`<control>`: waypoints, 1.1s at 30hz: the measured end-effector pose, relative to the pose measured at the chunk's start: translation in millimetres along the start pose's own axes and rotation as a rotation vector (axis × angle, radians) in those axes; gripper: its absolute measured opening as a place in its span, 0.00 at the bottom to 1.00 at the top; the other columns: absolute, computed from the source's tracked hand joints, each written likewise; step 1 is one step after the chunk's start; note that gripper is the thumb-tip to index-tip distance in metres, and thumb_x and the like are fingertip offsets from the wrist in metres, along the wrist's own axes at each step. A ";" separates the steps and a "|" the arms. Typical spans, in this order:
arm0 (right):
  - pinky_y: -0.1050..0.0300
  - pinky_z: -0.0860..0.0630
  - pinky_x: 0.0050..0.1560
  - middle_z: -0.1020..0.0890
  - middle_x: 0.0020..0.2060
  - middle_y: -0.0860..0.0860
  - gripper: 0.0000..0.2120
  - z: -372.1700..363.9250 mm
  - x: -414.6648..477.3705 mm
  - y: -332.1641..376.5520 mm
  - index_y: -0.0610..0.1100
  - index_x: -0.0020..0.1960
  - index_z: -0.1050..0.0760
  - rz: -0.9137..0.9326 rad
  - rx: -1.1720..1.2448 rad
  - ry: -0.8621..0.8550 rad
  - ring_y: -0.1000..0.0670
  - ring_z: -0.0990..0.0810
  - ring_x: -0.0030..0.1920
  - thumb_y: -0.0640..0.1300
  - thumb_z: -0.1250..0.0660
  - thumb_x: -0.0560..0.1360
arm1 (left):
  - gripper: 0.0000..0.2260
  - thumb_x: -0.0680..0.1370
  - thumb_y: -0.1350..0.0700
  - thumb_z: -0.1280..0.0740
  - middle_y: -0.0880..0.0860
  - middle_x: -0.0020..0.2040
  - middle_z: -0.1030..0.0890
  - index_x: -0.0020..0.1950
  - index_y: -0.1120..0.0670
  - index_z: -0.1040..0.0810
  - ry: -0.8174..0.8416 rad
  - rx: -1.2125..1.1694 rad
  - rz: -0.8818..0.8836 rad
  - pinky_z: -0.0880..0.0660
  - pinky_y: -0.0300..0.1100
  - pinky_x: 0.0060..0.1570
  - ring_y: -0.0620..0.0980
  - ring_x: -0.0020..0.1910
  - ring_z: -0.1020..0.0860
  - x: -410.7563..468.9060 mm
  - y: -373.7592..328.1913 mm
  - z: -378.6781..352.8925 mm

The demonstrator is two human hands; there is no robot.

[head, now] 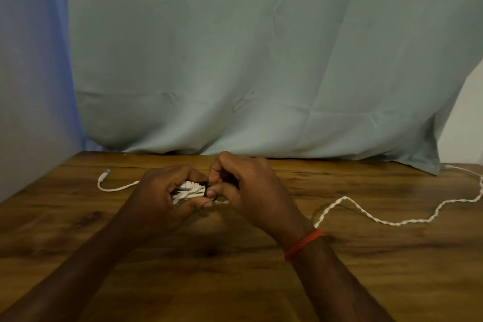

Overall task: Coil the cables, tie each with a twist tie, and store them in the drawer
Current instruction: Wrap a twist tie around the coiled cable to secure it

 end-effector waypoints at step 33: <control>0.51 0.21 0.43 0.15 0.38 0.48 0.05 -6.1 -6.2 -25.0 0.42 0.41 0.18 -0.209 0.455 -0.031 0.48 0.17 0.41 0.39 0.22 0.70 | 0.21 0.57 0.34 0.22 0.41 0.48 0.14 0.47 0.36 0.16 -0.058 -0.392 0.323 0.22 0.32 0.48 0.40 0.49 0.16 -0.9 11.3 -9.7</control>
Point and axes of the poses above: each hand's wrist, its own x-axis towards the middle knuckle, its own z-axis out of the back of the hand, y = z × x, the point moved 4 cm from there along x, towards the middle knuckle
